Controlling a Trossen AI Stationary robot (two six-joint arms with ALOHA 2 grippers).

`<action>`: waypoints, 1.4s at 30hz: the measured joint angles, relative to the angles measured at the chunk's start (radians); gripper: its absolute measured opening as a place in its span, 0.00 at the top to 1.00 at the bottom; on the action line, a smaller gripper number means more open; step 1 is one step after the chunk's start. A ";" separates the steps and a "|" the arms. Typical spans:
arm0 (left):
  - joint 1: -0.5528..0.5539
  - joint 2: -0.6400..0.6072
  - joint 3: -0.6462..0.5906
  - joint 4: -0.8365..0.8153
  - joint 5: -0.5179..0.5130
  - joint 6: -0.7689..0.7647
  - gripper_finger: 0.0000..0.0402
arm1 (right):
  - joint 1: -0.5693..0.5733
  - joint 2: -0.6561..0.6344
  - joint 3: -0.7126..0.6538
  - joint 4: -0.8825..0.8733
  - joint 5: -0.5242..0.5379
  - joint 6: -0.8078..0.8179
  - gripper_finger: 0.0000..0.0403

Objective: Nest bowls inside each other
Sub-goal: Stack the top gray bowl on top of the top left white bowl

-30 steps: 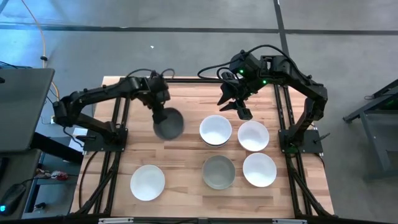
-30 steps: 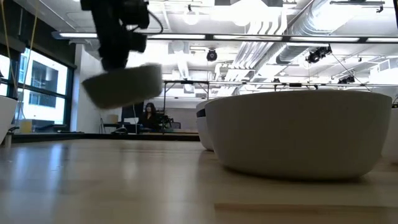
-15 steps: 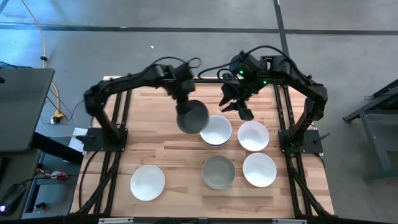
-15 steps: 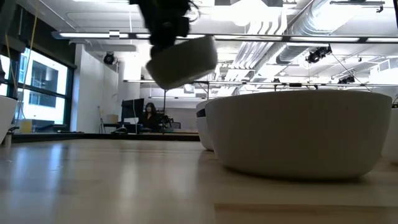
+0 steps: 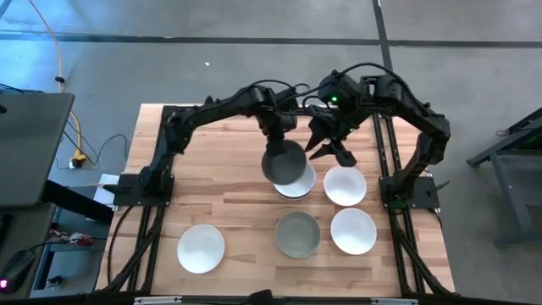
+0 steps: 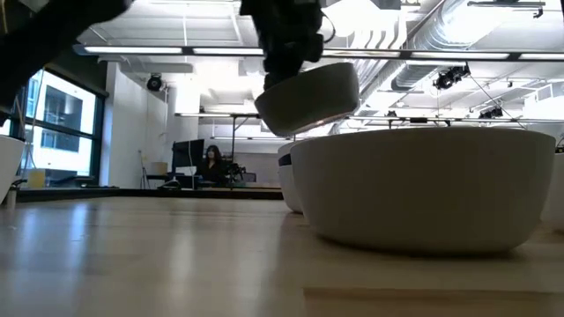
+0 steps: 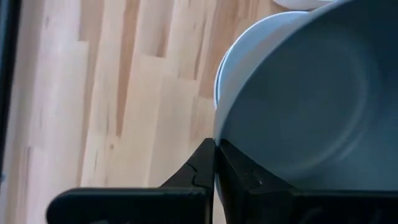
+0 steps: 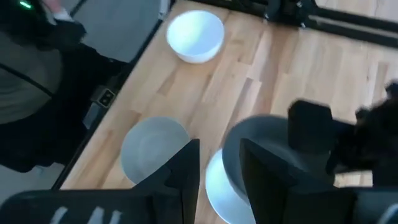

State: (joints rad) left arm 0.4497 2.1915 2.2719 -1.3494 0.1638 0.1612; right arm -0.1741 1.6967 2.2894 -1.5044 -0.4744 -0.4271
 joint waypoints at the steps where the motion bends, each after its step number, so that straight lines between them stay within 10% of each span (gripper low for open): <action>1: -0.001 0.017 0.024 -0.006 0.008 0.000 1.00 | 0.000 -0.005 0.000 0.000 -0.009 -0.005 0.74; 42: -0.038 0.164 0.085 0.063 0.053 -0.011 1.00 | 0.000 -0.312 0.000 0.088 -0.274 -0.131 0.74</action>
State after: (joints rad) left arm 0.4119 2.3557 2.3566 -1.2868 0.2173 0.1497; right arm -0.1738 1.3844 2.2894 -1.4159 -0.7484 -0.5583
